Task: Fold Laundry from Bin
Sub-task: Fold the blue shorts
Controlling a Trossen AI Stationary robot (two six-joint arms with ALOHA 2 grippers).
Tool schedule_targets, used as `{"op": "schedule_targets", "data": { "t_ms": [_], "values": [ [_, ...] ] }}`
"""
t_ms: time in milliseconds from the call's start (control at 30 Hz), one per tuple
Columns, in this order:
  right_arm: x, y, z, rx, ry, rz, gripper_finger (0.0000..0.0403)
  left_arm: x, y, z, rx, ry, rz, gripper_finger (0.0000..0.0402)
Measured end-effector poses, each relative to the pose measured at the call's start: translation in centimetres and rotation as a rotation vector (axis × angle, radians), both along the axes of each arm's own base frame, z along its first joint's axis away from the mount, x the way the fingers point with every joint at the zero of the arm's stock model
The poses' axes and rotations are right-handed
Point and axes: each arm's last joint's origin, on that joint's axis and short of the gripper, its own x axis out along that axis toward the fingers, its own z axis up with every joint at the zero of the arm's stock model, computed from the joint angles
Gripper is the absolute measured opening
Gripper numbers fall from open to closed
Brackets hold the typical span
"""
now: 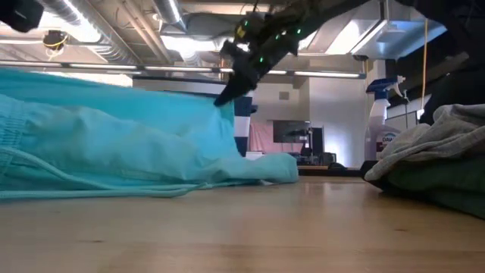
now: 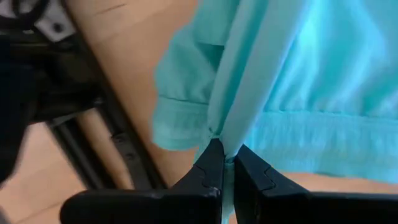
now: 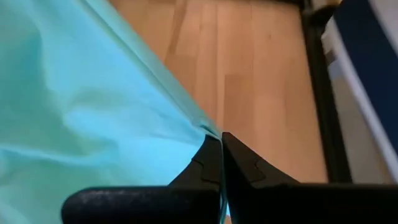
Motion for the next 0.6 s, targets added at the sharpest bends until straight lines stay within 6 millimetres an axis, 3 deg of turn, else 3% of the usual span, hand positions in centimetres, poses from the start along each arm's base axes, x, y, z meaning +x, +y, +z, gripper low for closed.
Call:
{"op": "schedule_targets", "data": {
  "t_ms": [167, 333, 433, 600],
  "values": [
    [1.0, -0.5, -3.1, 0.011, 0.063, 0.006, 0.0001, 0.1, 1.0, -0.5, 0.022, 0.073, 0.044, 0.0016],
    [1.3, -0.6, -4.8, 0.026, 0.111, -0.001, 0.0018, 0.4, 1.6, -1.4, 0.005, 0.130, 0.005, 0.0063],
    [1.1, -1.0, -4.9, 0.012, 0.122, -0.028, 0.0049, 0.5, 1.6, -1.4, -0.023, 0.148, -0.037, 0.0101],
    [1.0, -1.5, -3.8, 0.004, 0.133, -0.045, 0.0140, 0.5, 1.9, -1.4, -0.049, 0.196, -0.078, 0.0160]
  ]
}}
